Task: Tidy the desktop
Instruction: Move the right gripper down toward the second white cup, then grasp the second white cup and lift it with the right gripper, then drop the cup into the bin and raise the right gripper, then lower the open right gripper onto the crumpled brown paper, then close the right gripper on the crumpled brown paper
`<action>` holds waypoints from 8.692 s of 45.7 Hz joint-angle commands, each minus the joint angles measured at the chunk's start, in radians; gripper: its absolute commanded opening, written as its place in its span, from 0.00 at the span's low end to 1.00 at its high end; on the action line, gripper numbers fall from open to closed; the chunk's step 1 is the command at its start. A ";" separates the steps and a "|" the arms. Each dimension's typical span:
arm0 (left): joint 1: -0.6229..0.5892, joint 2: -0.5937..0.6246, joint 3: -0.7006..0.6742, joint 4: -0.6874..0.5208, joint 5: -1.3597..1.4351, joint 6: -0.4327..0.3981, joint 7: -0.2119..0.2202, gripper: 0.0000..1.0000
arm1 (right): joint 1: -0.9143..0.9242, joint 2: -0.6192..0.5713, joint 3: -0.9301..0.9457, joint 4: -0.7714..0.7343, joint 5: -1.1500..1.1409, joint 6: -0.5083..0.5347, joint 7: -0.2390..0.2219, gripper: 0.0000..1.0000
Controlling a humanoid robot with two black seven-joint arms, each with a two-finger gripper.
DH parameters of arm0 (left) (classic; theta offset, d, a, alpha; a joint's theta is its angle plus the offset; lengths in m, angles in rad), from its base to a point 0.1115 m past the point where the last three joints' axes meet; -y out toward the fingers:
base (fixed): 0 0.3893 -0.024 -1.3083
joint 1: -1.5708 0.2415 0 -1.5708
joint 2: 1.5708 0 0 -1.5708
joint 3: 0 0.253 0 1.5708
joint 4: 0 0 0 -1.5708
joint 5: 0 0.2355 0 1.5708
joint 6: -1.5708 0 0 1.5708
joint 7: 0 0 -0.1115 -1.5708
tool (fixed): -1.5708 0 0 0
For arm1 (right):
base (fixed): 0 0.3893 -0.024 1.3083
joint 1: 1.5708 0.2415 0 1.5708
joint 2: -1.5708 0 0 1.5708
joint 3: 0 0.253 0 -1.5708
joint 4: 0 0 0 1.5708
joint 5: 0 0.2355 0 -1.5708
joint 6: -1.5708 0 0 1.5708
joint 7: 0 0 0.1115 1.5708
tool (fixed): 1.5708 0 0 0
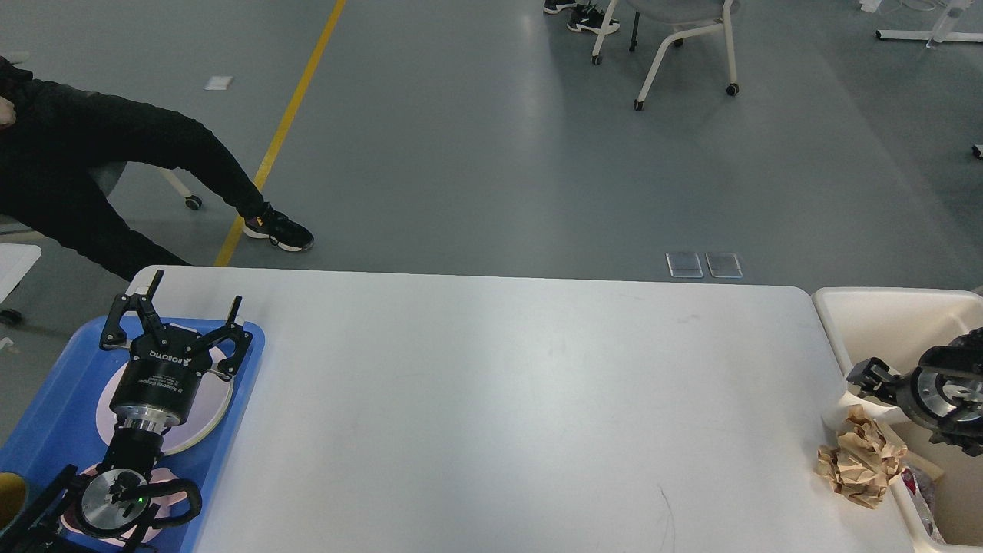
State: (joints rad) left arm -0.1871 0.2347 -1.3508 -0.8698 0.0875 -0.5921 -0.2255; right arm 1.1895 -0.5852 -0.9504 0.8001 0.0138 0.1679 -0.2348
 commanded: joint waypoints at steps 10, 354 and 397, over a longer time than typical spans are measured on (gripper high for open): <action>0.000 0.000 -0.001 0.000 0.000 0.000 0.000 0.96 | -0.022 0.011 0.024 -0.002 0.011 -0.042 -0.001 0.41; 0.000 0.000 0.001 0.000 0.000 0.000 0.000 0.96 | -0.051 0.011 0.010 0.165 -0.101 -0.002 0.057 1.00; 0.000 0.000 0.001 0.000 0.000 0.000 0.000 0.96 | -0.117 0.028 0.027 0.145 -0.035 -0.180 0.051 0.00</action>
State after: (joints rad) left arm -0.1871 0.2347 -1.3507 -0.8698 0.0874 -0.5921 -0.2255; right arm 1.0832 -0.5571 -0.9234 0.9437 -0.0263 -0.0181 -0.1802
